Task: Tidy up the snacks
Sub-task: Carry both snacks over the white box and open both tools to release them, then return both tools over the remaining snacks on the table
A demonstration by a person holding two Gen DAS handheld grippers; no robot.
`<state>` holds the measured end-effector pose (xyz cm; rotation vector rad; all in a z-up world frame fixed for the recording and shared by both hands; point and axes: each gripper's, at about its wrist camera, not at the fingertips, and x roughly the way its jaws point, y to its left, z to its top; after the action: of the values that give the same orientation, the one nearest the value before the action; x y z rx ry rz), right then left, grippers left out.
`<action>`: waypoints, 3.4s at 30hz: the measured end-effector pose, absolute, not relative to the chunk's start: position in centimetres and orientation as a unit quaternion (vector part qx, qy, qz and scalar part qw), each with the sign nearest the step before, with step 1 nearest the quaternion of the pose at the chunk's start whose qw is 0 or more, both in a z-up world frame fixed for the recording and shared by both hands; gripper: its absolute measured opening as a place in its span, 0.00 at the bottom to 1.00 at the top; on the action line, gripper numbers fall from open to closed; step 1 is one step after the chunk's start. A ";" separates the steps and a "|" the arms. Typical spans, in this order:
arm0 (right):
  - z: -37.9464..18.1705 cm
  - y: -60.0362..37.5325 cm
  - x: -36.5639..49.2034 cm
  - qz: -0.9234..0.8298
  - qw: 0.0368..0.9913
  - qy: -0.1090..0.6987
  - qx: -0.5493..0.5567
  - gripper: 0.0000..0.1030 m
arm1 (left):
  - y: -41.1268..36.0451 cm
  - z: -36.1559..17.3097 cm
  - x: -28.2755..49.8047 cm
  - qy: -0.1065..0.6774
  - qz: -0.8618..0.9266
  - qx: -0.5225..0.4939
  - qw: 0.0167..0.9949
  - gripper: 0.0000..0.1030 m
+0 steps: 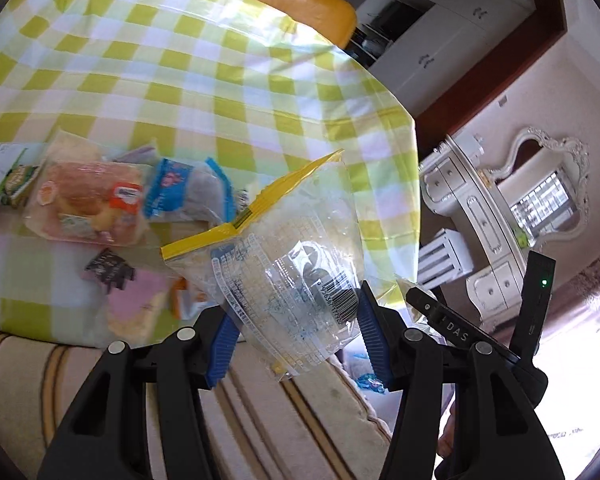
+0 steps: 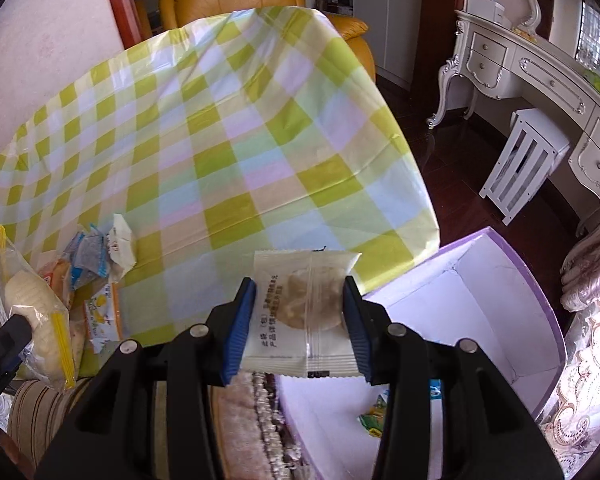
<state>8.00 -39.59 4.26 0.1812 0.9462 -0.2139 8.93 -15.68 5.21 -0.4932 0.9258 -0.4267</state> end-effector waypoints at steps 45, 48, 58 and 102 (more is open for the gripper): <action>-0.4 -51.1 5.5 -0.213 0.838 0.473 0.170 0.76 | -32.1 3.3 10.8 0.467 -0.306 -0.038 0.829 0.84; 0.7 -49.6 5.8 -0.198 0.846 0.466 0.166 0.76 | -30.3 4.7 10.6 0.427 -0.287 -0.020 0.857 0.84; 3.0 -42.4 7.5 -0.124 0.866 0.462 0.145 0.77 | -22.3 7.2 10.6 0.357 -0.184 0.007 0.916 0.84; 1.3 -23.3 10.3 0.048 0.881 0.471 -0.006 0.77 | 1.9 3.9 6.0 0.391 0.036 -0.167 0.904 0.70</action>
<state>10.32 -23.25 1.33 -0.0127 0.9824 0.0991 6.01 1.88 3.92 -0.3457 0.8081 0.0735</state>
